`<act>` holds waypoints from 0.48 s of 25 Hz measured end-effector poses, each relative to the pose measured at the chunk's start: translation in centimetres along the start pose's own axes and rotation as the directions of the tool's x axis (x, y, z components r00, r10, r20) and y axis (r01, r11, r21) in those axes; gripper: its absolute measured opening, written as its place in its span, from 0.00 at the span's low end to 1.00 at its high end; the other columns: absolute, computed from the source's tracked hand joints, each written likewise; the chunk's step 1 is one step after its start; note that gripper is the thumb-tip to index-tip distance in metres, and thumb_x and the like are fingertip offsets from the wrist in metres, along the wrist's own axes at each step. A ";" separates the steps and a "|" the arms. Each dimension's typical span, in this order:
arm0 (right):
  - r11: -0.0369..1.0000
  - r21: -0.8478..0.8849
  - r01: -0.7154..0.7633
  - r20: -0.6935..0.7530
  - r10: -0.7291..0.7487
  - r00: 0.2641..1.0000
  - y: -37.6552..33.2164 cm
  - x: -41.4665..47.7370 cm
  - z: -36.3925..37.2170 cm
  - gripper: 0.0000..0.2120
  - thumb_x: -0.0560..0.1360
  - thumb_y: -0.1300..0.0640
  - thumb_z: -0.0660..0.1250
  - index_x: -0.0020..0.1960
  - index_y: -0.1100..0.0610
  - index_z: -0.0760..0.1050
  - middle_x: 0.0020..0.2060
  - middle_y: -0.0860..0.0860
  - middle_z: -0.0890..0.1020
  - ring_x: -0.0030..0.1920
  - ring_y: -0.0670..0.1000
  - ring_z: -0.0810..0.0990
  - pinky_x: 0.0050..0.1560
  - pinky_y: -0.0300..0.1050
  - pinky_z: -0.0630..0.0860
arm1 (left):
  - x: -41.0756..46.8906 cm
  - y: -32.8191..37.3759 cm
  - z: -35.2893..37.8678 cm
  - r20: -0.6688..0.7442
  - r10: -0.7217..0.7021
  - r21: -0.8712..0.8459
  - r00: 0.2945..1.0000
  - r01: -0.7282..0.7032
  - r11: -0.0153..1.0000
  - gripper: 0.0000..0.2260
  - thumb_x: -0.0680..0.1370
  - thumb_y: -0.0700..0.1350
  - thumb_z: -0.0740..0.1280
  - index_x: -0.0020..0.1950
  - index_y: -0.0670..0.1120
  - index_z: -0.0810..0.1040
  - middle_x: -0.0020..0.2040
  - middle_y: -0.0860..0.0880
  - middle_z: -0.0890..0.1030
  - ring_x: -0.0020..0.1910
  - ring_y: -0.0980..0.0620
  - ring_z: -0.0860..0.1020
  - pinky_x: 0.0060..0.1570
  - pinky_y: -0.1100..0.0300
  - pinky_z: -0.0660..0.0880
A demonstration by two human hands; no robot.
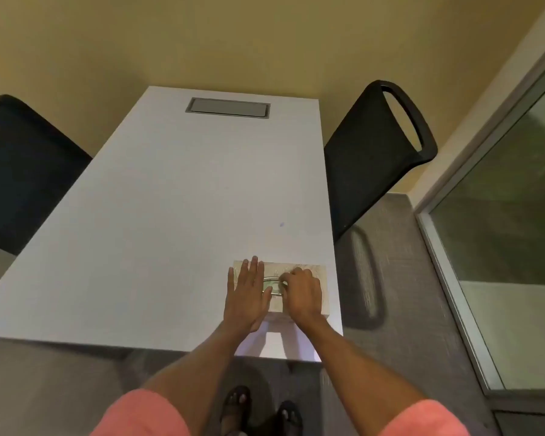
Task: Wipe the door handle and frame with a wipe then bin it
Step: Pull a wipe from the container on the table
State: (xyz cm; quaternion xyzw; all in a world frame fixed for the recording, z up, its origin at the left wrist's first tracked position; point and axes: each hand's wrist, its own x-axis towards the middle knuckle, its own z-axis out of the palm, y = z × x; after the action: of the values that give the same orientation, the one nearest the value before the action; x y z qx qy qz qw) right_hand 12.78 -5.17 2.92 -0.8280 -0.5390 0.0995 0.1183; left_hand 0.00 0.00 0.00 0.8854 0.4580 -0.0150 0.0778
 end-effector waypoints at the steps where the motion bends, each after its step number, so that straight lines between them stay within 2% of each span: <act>1: 1.000 -0.002 -0.025 -0.002 0.025 1.000 -0.2 0.3 0.0 0.10 0.79 0.54 0.63 0.56 0.52 0.81 0.52 0.51 0.82 0.51 0.51 0.77 0.48 0.41 0.70 | 0.5 -0.1 0.1 0.012 0.005 0.020 1.000 -0.005 1.000 0.29 0.83 0.58 0.42 0.81 0.46 0.42 0.80 0.47 0.39 0.79 0.44 0.40 0.73 0.44 0.30; 3: 0.995 0.037 -0.095 -0.031 0.096 0.995 -0.6 0.5 0.6 0.09 0.78 0.54 0.65 0.54 0.52 0.82 0.51 0.50 0.81 0.50 0.50 0.76 0.45 0.39 0.68 | 1.2 -0.2 0.4 0.033 0.004 0.036 0.999 -0.005 0.999 0.29 0.84 0.58 0.43 0.81 0.45 0.41 0.80 0.47 0.39 0.80 0.45 0.39 0.74 0.44 0.32; 6: 0.977 0.083 -0.195 -0.035 0.198 0.980 -1.2 0.5 1.1 0.08 0.78 0.55 0.65 0.54 0.54 0.80 0.51 0.50 0.79 0.51 0.49 0.75 0.45 0.37 0.69 | 1.4 -0.7 1.1 0.060 0.028 0.030 0.998 -0.030 0.999 0.29 0.84 0.58 0.43 0.80 0.46 0.39 0.80 0.47 0.38 0.79 0.45 0.38 0.74 0.43 0.32; 9: 0.989 -0.037 -0.145 -0.033 0.143 0.989 -1.4 0.7 1.3 0.10 0.77 0.56 0.66 0.56 0.55 0.81 0.54 0.51 0.79 0.54 0.50 0.73 0.50 0.41 0.68 | 1.2 -1.1 1.4 0.051 0.047 0.017 0.998 -0.048 0.999 0.29 0.84 0.58 0.44 0.80 0.46 0.39 0.80 0.48 0.37 0.78 0.45 0.34 0.71 0.42 0.28; 12: 0.986 -0.133 -0.102 0.026 0.107 0.994 -1.7 1.4 1.2 0.08 0.76 0.59 0.67 0.54 0.56 0.81 0.52 0.52 0.80 0.56 0.53 0.73 0.54 0.47 0.69 | 1.3 -1.4 1.3 0.050 0.071 0.002 0.996 -0.071 0.997 0.29 0.84 0.58 0.44 0.80 0.47 0.38 0.80 0.48 0.38 0.73 0.48 0.29 0.70 0.44 0.26</act>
State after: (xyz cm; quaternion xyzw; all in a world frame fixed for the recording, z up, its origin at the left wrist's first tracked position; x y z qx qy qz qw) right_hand 11.50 -3.15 2.27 -0.8594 -0.5020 0.0834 0.0495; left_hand -0.34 1.67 -1.63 0.9006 0.4242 -0.0353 0.0881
